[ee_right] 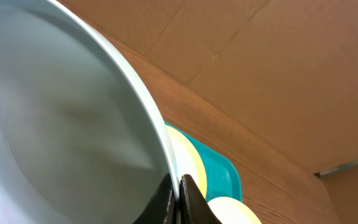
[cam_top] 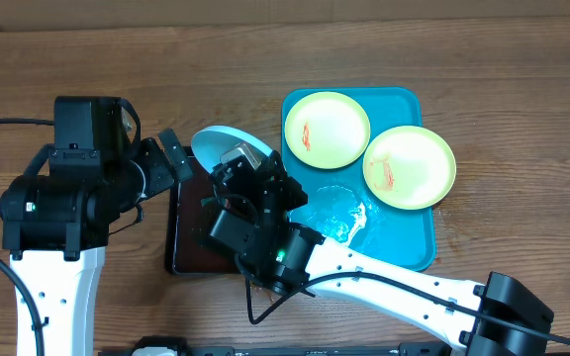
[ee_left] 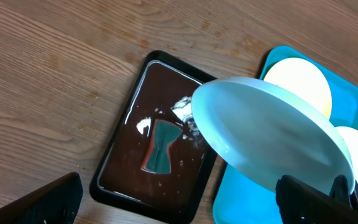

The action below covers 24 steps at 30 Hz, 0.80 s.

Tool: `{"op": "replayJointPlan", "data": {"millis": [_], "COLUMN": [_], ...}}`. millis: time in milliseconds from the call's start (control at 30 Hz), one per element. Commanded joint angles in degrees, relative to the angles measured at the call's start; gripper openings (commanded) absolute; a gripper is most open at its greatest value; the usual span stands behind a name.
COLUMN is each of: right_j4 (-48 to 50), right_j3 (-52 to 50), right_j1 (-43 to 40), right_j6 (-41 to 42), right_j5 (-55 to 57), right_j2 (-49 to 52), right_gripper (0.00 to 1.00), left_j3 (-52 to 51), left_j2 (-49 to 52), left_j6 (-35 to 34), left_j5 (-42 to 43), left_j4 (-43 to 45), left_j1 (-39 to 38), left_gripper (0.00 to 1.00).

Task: Clean dirty plates on tray and stack at the side
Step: 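Lift the white plate with the right gripper and tilt it over the black tray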

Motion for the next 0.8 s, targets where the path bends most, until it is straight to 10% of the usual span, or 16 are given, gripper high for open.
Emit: {"op": "replayJointPlan", "data": {"millis": [0, 467, 767], "right_j4": [0.46, 1.25, -8.81], "right_j3": [1.36, 1.36, 1.38], "right_j1": [0.37, 0.28, -26.97], "right_j6": [0.15, 0.85, 19.41], "right_j5": [1.79, 0.92, -57.13], "right_j2": [-2.51, -2.51, -13.0], "right_gripper": [0.04, 0.04, 0.04], "left_j3": [1.16, 1.16, 1.14], "left_j2": [-0.63, -0.63, -0.63], "left_j6": [0.04, 0.04, 0.04], "left_j5": [0.48, 0.46, 0.48], "left_j4": [0.17, 0.17, 0.17], "left_j1": [0.28, 0.28, 0.28], "left_gripper": [1.0, 1.0, 1.0]}}
